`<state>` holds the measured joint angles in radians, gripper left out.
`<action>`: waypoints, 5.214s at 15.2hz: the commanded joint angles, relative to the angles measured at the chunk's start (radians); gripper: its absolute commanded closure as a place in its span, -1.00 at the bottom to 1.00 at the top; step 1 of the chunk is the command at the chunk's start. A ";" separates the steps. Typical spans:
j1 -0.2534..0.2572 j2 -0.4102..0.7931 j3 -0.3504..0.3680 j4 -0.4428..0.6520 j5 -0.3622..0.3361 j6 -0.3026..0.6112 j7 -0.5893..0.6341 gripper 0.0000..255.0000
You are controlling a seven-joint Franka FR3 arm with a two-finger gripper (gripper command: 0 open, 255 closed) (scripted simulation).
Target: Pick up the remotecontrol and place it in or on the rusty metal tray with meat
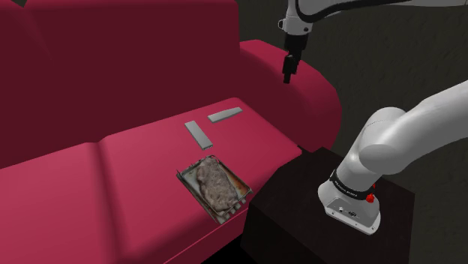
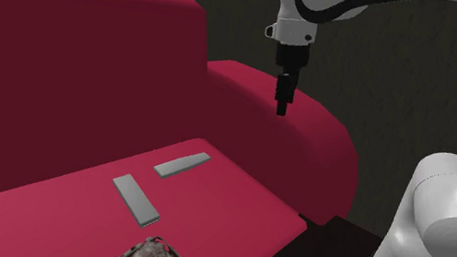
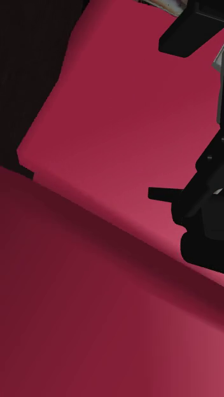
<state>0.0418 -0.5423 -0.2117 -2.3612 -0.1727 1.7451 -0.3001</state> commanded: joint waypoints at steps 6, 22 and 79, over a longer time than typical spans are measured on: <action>0.052 0.225 -0.107 0.028 0.001 0.229 -0.280 -1.00; 0.075 0.834 -0.114 0.338 0.265 0.543 -0.945 -1.00; 0.034 1.034 -0.006 0.648 0.306 0.449 -1.197 1.00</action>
<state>0.0754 0.4968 -0.2169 -1.7187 0.1355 2.2045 -1.4986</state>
